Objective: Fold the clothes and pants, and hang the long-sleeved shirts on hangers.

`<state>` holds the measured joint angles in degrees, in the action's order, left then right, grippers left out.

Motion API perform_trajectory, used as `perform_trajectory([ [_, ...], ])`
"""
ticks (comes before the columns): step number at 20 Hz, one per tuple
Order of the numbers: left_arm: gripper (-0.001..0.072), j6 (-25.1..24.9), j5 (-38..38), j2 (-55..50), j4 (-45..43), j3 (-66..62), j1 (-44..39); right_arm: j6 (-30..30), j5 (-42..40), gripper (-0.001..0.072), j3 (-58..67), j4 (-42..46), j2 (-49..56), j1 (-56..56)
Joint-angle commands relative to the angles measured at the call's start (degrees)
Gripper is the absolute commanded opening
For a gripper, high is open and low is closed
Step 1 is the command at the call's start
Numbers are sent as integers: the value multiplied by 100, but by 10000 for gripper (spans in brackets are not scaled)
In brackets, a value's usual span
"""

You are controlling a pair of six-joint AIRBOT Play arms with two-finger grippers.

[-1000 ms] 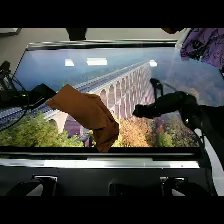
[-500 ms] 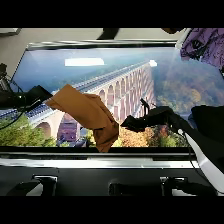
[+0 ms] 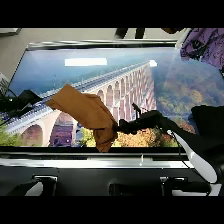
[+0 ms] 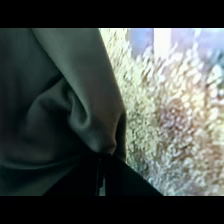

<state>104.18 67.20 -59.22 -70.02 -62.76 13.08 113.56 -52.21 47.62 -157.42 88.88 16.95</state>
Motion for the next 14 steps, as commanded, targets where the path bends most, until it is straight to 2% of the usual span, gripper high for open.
perform_trajectory([
  [1,677,-149,-319,-203,122,516,398,-280,17,27,7,210,-236,-376],
  [4,676,-708,-1154,-704,848,1045,498,-570,-221,28,4,509,-614,-710],
  [7,674,-1054,-1803,-1460,1327,1102,470,-817,-385,28,7,695,-839,-715],
  [12,664,-1123,-2559,-2328,1427,907,470,-1045,-673,28,4,944,-1008,-715],
  [14,589,-1132,-2649,-2612,1504,726,463,-1110,-669,28,4,964,-1097,-715],
])
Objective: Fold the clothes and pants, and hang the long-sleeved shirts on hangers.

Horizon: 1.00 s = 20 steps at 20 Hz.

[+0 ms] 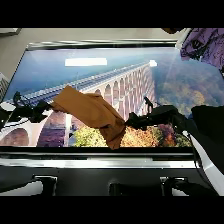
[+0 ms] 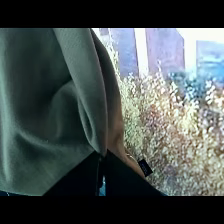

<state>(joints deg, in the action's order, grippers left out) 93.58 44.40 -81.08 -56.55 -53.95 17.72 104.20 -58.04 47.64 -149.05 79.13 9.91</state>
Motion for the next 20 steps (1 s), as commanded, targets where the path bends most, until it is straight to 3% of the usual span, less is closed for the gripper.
perform_trajectory([
  [1,589,-74,-385,-557,155,-256,-31,-195,-79,28,2,127,-175,-11],
  [4,575,-83,-431,-970,157,-575,-203,-262,-76,28,2,129,-354,-11],
  [5,502,-83,-439,-1095,157,-675,-273,-302,-79,28,2,129,-402,-11],
  [7,440,-81,-435,-1335,155,-855,-409,-332,-83,28,2,127,-492,-11],
  [9,9,-83,-319,-1432,160,-1023,-496,-380,-70,28,4,127,-579,-11],
  [12,14,-372,308,-1200,103,-1593,-518,-739,-42,27,291,448,-732,-13],
  [18,13,-361,1777,680,-1261,-3832,-514,-2719,-686,28,3235,3471,-772,-13],
  [20,14,-348,2260,1303,-1399,-4664,-514,-2953,-1163,28,4426,4286,-772,-13],
])
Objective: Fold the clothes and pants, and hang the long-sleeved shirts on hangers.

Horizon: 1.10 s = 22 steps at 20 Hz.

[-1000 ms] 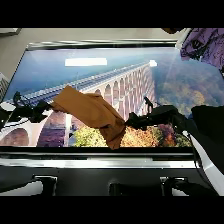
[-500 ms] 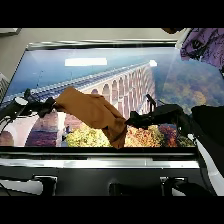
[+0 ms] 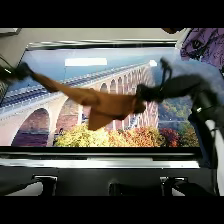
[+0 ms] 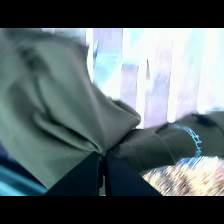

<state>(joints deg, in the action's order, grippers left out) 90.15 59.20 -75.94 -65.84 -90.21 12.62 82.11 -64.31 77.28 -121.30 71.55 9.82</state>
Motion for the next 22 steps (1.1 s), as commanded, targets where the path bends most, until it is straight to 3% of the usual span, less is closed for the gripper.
perform_trajectory([
  [1,14,85,1029,1093,-522,-1384,-4,-691,-815,28,2037,1773,-13,-2],
  [5,14,863,1749,2424,-1043,-1808,-7,-275,-1941,28,3565,2146,-308,-2],
  [8,14,1252,2435,3213,-1467,-1808,-7,-238,-2577,28,3764,2208,-837,-2],
  [11,14,1292,3067,3445,-1519,-1716,-9,-404,-2699,28,3764,2210,-1021,-2],
  [15,15,949,3128,3270,-1388,-647,-9,-415,-2350,29,3757,2155,-387,-2],
  [19,16,555,2361,2903,-1305,1714,-144,-437,-2361,29,3698,1534,1078,13],
  [22,16,542,455,2426,-1305,3650,-415,-442,-2120,29,3698,1132,2529,15],
])
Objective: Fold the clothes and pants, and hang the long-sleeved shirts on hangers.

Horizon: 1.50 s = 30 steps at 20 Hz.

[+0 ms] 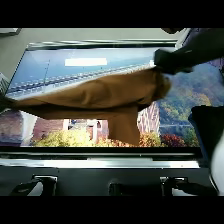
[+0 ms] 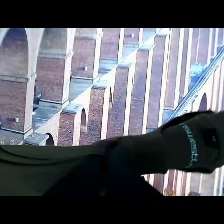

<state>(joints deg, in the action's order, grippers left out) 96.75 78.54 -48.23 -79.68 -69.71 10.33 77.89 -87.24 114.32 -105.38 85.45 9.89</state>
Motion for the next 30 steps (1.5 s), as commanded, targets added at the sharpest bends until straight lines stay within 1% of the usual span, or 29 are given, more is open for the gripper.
perform_trajectory([
  [1,16,-116,-2164,-577,81,2037,-254,-83,413,29,-7,-468,1587,7],
  [2,16,-116,-2802,-872,83,2367,-315,-83,778,29,-7,-485,2041,7],
  [4,16,-118,-3501,-1502,85,2564,-369,-177,1556,29,-7,-614,2774,7],
  [6,16,-118,-3829,-2096,210,2524,-376,-299,2251,29,-7,-820,3276,7],
  [8,16,-118,-3985,-2487,387,2509,-376,-546,2662,39,-7,-997,3543,7],
  [9,16,-118,-4011,-2586,455,2509,-376,-717,2723,88,-7,-1084,3582,7],
  [11,16,-118,-4011,-2640,472,2511,-376,-697,2568,190,9,-1338,3471,-94],
  [12,16,-118,-4004,-2623,470,2509,-374,-551,2352,254,11,-1506,3335,-236],
  [13,16,-118,-3998,-2610,472,2509,-361,-267,2013,327,11,-1639,3134,-452],
  [14,16,-118,-3985,-2599,470,2509,-358,4,1633,345,11,-1648,2920,-684],
  [17,17,-116,-3799,-2597,472,2509,-361,848,632,350,-17,-1648,2306,-1530],
  [19,17,-116,-3593,-2597,472,2511,-361,1119,280,354,-304,-1786,2092,-1947],
  [20,17,-118,-3506,-2597,472,2511,-361,1244,140,366,-601,-1989,2035,-2081],
  [21,17,-118,-3447,-2597,472,2511,-361,1425,76,405,-981,-2249,2002,-2124],
  [23,17,-116,-3364,-2597,472,2511,-361,1740,214,411,-1757,-2653,2002,-2026],
  [25,17,-116,-3281,-2597,472,2511,-361,1941,752,411,-2470,-2909,2004,-1773],
  [28,17,-116,-3182,-2597,472,2511,-361,2184,1482,411,-3235,-2935,2015,-1235],
  [30,17,-114,-3145,-2597,474,2509,-361,2216,1838,411,-3543,-2887,2033,-933],
])
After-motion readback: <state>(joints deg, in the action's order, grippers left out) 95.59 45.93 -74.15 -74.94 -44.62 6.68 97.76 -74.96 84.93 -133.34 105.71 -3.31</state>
